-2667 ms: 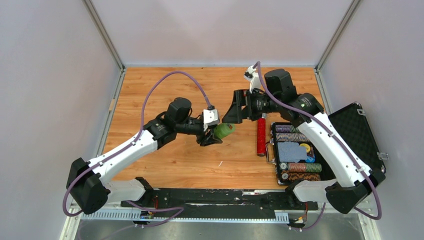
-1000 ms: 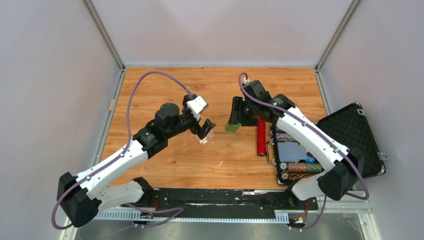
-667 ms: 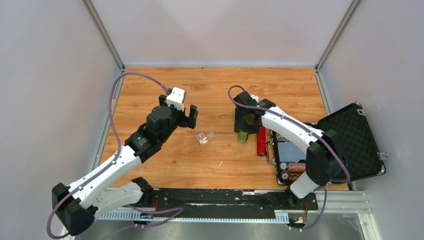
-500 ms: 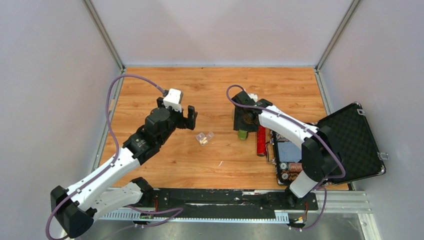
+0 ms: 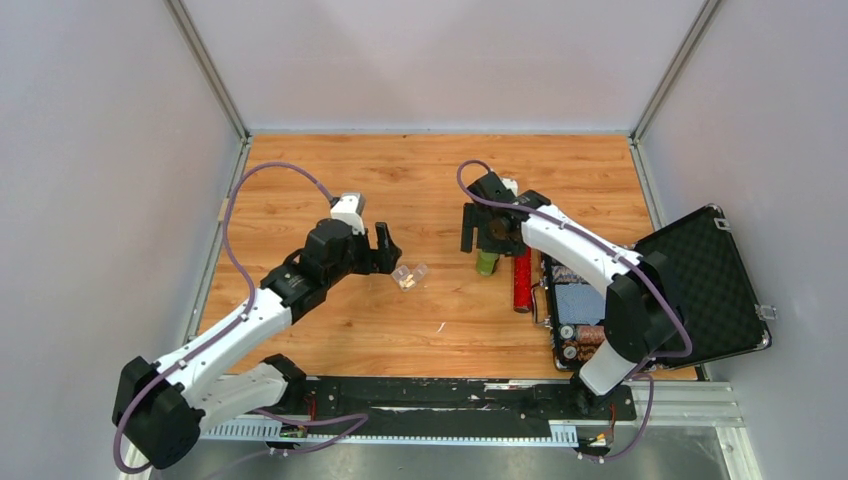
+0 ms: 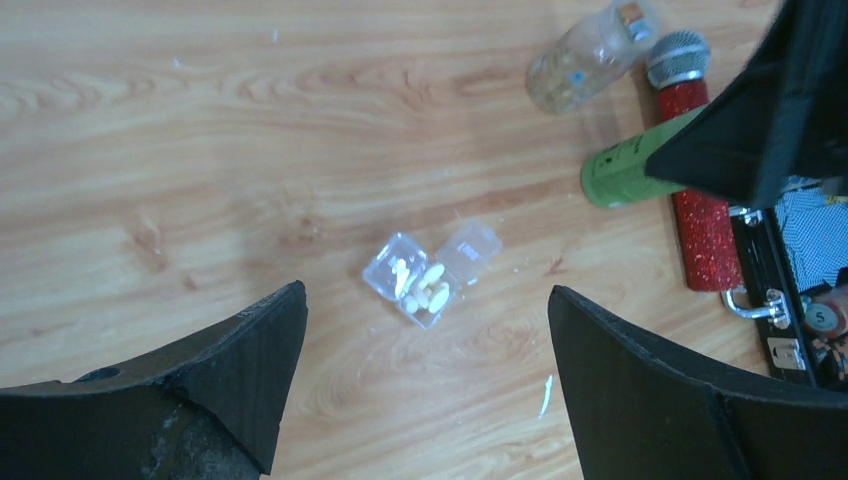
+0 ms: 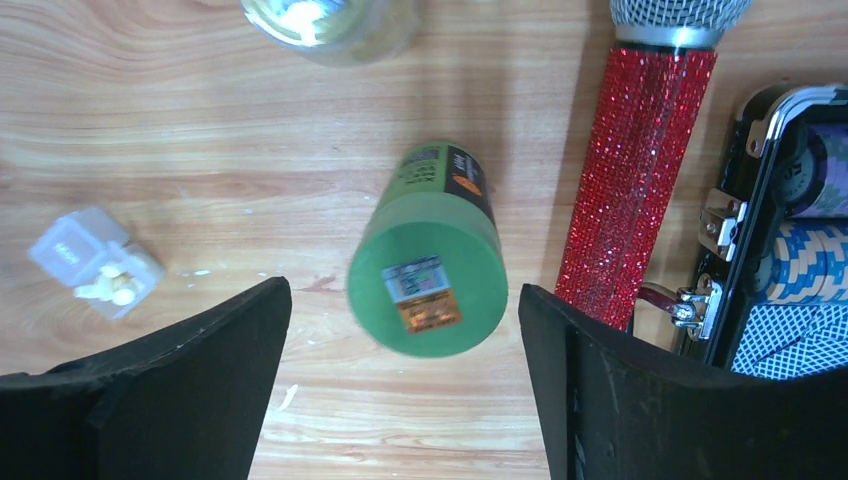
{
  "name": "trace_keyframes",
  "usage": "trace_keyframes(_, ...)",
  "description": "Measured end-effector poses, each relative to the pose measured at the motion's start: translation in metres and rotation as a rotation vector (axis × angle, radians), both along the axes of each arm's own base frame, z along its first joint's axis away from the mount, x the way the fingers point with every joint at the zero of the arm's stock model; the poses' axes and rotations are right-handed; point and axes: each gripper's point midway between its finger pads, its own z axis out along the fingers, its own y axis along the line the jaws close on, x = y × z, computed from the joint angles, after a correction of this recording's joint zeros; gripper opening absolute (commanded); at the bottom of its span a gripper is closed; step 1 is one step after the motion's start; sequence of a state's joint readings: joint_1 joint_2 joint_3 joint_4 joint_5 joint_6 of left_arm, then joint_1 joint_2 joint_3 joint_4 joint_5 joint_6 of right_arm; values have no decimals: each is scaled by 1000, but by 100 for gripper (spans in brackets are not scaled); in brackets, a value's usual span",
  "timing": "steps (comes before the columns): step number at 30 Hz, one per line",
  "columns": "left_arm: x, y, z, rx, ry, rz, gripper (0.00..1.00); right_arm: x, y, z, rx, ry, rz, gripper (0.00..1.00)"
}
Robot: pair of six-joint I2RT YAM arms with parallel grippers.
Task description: Sort the pills into containers
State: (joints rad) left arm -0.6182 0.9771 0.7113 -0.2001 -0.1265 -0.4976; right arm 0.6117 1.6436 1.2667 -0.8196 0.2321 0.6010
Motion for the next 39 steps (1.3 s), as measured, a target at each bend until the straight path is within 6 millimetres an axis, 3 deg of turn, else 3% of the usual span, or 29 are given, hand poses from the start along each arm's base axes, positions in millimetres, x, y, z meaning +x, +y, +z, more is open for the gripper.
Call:
trace_keyframes(3, -4, -1, -23, -20, 85, 7, 78, 4, 7, 21, 31, -24, 29, 82)
trace_keyframes(8, -9, 8, -66, -43, 233, 57, 68, 11, 23, 72, 128, -124, 94, 75)
trace_keyframes(13, -14, 9, -91, -88, 329, 75, 67, -3, 58, 94, 236, -156, 223, 85)
trace_keyframes(19, -9, 2, -105, -136, 393, 82, 63, -20, 105, 72, 340, -50, 334, 87)
trace_keyframes(23, -3, 6, -112, -170, 415, 102, 60, -22, 119, 45, 367, 27, 341, 85)
trace_keyframes(30, 1, 3, -127, -201, 475, 92, 62, -25, 127, -2, 349, 144, 325, 88)
trace_keyframes(35, -5, 2, -145, -189, 542, 88, 57, -28, 134, -32, 344, 221, 333, 85)
trace_keyframes(39, -4, 4, -147, -198, 550, 92, 55, -32, 137, -48, 336, 262, 343, 84)
